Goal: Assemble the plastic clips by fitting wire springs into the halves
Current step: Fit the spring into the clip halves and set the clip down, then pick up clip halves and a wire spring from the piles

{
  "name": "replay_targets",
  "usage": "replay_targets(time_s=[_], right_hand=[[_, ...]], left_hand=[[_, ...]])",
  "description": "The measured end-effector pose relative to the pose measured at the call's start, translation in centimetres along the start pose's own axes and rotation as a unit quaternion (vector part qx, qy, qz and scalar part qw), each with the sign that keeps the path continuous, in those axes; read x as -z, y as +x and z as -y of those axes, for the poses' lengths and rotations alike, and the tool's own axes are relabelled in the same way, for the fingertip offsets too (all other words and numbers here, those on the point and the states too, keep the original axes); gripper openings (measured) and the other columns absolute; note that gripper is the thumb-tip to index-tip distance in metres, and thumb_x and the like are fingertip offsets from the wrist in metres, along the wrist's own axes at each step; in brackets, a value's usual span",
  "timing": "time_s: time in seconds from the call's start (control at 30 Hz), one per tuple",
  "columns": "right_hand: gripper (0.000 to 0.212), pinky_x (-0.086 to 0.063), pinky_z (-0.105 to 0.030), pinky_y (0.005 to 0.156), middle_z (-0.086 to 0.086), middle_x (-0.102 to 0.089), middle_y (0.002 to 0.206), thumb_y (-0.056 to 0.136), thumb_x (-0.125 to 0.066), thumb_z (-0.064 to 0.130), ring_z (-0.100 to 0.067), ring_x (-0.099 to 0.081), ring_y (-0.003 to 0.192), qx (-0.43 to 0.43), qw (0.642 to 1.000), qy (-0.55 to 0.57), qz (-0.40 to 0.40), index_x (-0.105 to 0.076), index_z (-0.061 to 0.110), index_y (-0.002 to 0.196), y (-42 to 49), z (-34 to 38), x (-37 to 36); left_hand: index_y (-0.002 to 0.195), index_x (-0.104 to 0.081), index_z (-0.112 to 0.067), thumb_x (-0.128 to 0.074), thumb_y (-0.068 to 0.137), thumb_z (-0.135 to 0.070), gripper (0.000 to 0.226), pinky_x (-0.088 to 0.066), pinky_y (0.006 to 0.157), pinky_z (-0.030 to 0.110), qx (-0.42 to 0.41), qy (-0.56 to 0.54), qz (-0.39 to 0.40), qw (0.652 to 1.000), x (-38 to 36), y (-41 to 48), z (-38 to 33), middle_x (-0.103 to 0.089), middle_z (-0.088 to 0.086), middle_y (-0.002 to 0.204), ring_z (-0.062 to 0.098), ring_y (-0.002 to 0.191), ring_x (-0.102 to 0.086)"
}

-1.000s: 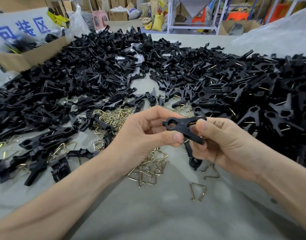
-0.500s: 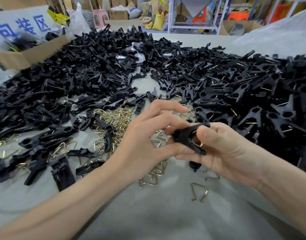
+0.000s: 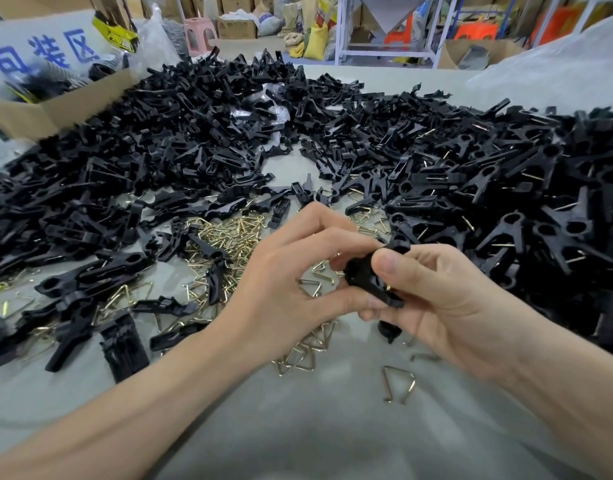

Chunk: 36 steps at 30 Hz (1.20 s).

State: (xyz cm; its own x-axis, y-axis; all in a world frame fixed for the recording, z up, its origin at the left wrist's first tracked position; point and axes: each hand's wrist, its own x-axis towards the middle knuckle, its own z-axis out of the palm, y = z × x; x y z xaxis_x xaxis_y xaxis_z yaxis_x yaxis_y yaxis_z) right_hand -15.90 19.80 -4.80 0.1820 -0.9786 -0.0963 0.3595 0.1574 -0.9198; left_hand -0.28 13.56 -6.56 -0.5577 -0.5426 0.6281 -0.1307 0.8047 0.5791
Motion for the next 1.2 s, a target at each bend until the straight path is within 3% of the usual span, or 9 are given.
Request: replay_targets(time_s=[0.23,0.53,0.7,0.77,0.87,0.93,0.97,1.07,1.2], right_hand=[[0.012,-0.05,-0.02,0.06,-0.009,-0.064,0.067,0.069,-0.078,0.015,-0.011,-0.059,0.059,0.005,1.0,-0.005,-0.001,-0.075,0.004,0.073,0.2,-0.2,0.2],[0.023,-0.055,-0.026,0.078,-0.016,-0.067,0.094,0.076,-0.075,0.019,-0.018,-0.065,0.083,-0.033,0.998,0.028,0.048,-0.074,0.005,0.095,0.6,0.1,1.1],[0.031,-0.056,-0.031,0.086,-0.01,-0.071,0.092,0.071,-0.072,0.023,-0.023,-0.065,0.087,0.043,0.99,-0.126,-0.049,-0.072,0.011,0.1,0.3,2.9,1.7],[0.036,-0.056,-0.033,0.085,-0.002,-0.072,0.092,0.071,-0.075,0.032,-0.023,-0.066,0.084,0.141,0.93,-0.288,-0.178,-0.07,0.022,0.104,-0.3,5.4,2.6],[0.045,-0.05,-0.023,0.086,0.006,-0.065,0.104,0.078,-0.075,0.032,-0.012,-0.061,0.089,0.291,0.698,-0.533,-0.379,-0.062,0.026,0.121,-1.9,9.4,4.8],[0.061,-0.038,-0.033,0.102,-0.008,-0.051,0.13,0.079,-0.074,0.028,-0.024,-0.046,0.12,0.255,0.57,-0.628,-0.465,-0.051,0.024,0.136,-2.7,11.1,6.9],[0.071,-0.03,-0.043,0.109,-0.014,-0.037,0.143,0.079,-0.075,0.029,-0.034,-0.031,0.133,0.198,0.54,-0.654,-0.491,-0.042,0.025,0.142,-2.9,11.5,7.7],[0.078,-0.016,-0.061,0.113,-0.015,-0.009,0.157,0.08,-0.073,0.034,-0.04,-0.004,0.144,0.122,0.549,-0.667,-0.488,-0.03,0.03,0.144,-2.7,11.2,8.4],[0.06,-0.008,-0.054,0.114,-0.013,-0.023,0.152,0.081,-0.063,0.04,-0.035,-0.007,0.143,0.199,0.585,-0.695,-0.369,-0.045,0.025,0.136,-0.7,7.1,4.8]], left_hand=[[0.106,-0.061,-0.024,-0.072,0.076,-0.027,0.032,-0.042,0.076,0.015,0.003,-0.003,0.006,1.0,-0.1,-0.1,0.1,-0.054,-0.006,0.096,0.0,0.084,-0.051],[0.11,-0.061,-0.026,-0.067,0.082,-0.027,0.028,-0.042,0.079,0.017,0.003,0.01,0.003,1.0,0.1,0.0,0.3,-0.057,-0.01,0.102,0.007,0.09,-0.055],[0.125,-0.057,-0.027,-0.066,0.085,-0.029,0.04,-0.035,0.096,0.01,0.0,0.137,0.014,0.99,0.5,0.1,1.5,-0.056,-0.012,0.116,0.0,0.107,-0.051],[0.126,-0.059,-0.028,-0.072,0.085,-0.023,0.043,-0.029,0.097,0.01,0.065,0.208,0.002,0.976,1.1,0.2,2.5,-0.054,-0.014,0.116,0.005,0.107,-0.048],[0.119,-0.065,-0.021,-0.072,0.081,-0.01,0.04,-0.034,0.095,0.03,0.162,0.253,-0.028,0.953,2.1,0.5,3.6,-0.061,-0.001,0.113,0.025,0.109,-0.053],[0.121,-0.065,-0.019,-0.071,0.083,-0.015,0.039,-0.04,0.094,0.041,0.223,0.282,-0.01,0.933,2.8,0.6,4.0,-0.063,0.009,0.118,0.034,0.111,-0.055],[0.125,-0.063,-0.02,-0.07,0.084,-0.021,0.041,-0.041,0.096,0.045,0.256,0.293,0.012,0.921,3.1,0.6,4.1,-0.061,0.011,0.122,0.035,0.114,-0.054],[0.127,-0.061,-0.026,-0.064,0.086,-0.036,0.042,-0.042,0.1,0.047,0.303,0.34,0.091,0.886,3.4,0.6,4.1,-0.059,0.003,0.128,0.029,0.116,-0.056],[0.112,-0.07,-0.023,-0.066,0.088,-0.016,0.025,-0.043,0.098,0.04,0.271,0.32,0.067,0.905,3.7,0.6,5.0,-0.066,-0.002,0.112,0.023,0.107,-0.06]])
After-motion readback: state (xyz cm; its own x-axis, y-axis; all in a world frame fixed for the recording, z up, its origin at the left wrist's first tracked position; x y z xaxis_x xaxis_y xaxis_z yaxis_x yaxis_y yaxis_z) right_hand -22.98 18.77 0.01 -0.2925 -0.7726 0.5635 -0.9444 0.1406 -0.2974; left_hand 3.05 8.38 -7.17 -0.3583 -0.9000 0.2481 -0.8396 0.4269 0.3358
